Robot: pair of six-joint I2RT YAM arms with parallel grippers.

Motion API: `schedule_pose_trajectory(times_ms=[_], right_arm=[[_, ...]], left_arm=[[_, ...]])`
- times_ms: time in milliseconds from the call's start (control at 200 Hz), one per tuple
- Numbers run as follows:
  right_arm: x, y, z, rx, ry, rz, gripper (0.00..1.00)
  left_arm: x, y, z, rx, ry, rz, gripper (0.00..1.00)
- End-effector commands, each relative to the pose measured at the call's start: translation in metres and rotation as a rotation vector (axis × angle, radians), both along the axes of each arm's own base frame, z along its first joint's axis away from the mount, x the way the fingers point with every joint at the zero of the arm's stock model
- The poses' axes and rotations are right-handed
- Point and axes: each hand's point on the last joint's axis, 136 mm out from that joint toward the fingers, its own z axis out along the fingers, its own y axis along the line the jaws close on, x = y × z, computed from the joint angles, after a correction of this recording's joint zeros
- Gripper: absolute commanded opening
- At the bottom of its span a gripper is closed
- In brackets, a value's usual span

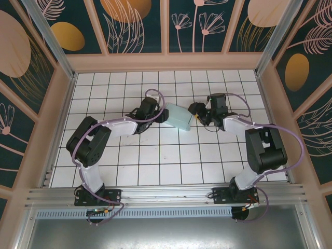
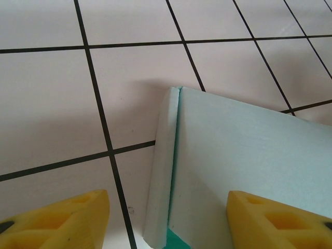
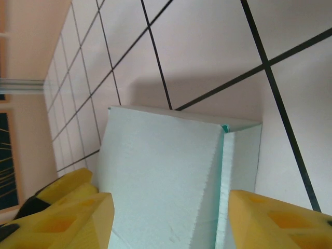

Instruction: Fold the paper box

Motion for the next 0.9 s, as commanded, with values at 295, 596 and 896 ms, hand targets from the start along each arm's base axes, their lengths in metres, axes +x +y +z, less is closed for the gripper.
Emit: schedule_pose_trajectory(times_ms=[295,596,896], right_arm=[[-0.008,0.004,-0.068,-0.250,0.105,0.070,0.51],[0.008,0.003,-0.044,-0.298,-0.008,0.118,0.43],[0.013,-0.009,0.006,-0.330,-0.260,0.082,0.78]], left_arm=[[-0.001,0.003,-0.039,0.076,0.103,0.020,0.59],[0.005,-0.010,0.005,-0.015,0.043,-0.014,0.79],[0.036,-0.007,0.022,-0.246,0.093,0.016,0.99]])
